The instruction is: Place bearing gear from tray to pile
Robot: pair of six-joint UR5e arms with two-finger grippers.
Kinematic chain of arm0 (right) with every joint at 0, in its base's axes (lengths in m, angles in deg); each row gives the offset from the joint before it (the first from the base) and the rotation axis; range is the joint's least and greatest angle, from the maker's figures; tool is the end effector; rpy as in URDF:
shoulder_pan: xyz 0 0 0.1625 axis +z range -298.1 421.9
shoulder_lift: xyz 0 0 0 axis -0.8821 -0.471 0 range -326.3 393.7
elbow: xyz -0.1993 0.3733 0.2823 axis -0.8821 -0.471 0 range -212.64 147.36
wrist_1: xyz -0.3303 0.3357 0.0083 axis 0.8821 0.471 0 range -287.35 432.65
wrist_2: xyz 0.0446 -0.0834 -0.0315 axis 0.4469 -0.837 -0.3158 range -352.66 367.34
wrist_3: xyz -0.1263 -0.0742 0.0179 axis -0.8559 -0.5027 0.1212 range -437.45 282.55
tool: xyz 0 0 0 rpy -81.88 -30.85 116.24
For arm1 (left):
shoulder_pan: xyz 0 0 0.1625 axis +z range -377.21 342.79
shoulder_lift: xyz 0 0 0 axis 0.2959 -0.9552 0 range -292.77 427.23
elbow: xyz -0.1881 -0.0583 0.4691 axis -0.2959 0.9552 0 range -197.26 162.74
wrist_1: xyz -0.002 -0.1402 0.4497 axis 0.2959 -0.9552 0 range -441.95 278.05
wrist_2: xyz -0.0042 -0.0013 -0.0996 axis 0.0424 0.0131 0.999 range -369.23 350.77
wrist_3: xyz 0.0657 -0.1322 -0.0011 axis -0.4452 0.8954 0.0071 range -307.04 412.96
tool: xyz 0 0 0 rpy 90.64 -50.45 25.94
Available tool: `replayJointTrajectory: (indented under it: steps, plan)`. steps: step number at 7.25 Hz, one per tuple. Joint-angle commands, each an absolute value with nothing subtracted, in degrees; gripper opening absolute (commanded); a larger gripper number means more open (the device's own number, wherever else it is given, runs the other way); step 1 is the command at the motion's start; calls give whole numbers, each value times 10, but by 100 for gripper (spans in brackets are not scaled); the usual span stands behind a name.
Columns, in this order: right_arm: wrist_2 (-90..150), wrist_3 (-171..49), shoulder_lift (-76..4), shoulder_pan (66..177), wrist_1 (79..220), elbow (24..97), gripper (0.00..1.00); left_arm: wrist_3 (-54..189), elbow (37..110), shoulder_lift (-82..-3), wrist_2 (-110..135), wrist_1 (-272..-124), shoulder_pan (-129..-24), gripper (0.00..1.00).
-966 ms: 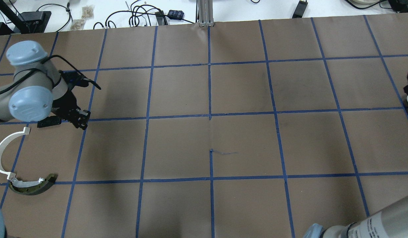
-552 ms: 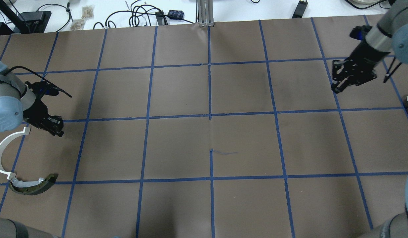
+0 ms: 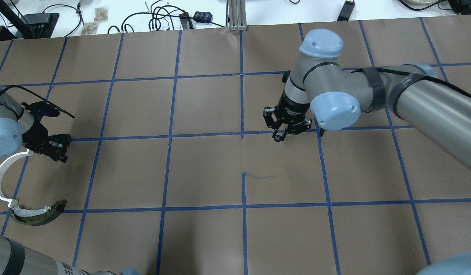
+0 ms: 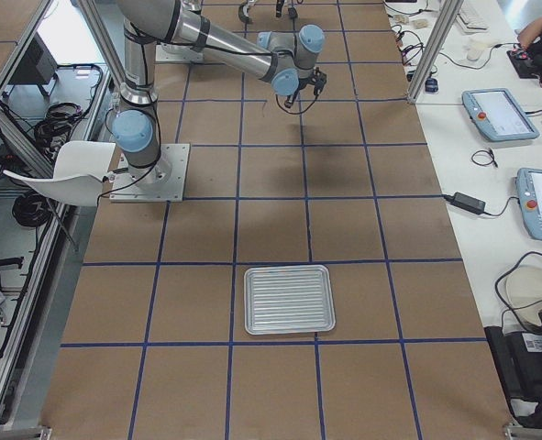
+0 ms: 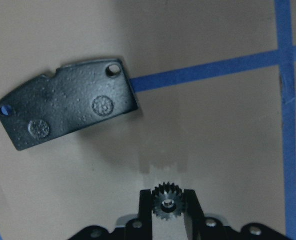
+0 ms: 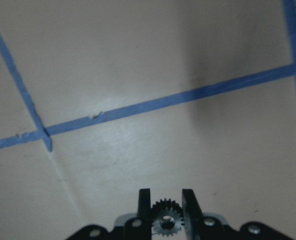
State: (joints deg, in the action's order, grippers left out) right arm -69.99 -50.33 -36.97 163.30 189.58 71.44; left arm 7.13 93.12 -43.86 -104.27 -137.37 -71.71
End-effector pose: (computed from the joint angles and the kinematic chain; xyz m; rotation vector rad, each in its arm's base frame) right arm 0.2864 -0.5831 0.2394 0.4228 2.9281 0.2665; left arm 0.2522 -0.5608 0.1801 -0.2892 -3.1078 -0.2322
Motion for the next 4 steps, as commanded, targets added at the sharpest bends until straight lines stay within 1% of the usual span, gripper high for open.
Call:
replayJointTrajectory:
  steps: [1,2,3,4]
  plan:
    - [-688,-398,-336,1719,1952,722,0,73,912,-427,-1042,-1392,-728,51]
    - [-688,-382,-319,1737,1982,722,0,80,899,-413,-1034,-1419,-731,63]
    - [-688,-362,-303,1752,2001,720,0,114,874,-395,-1023,-1460,-746,68]
    - [-691,-356,-298,1754,2012,719,26,172,858,-384,-995,-1503,-789,68]
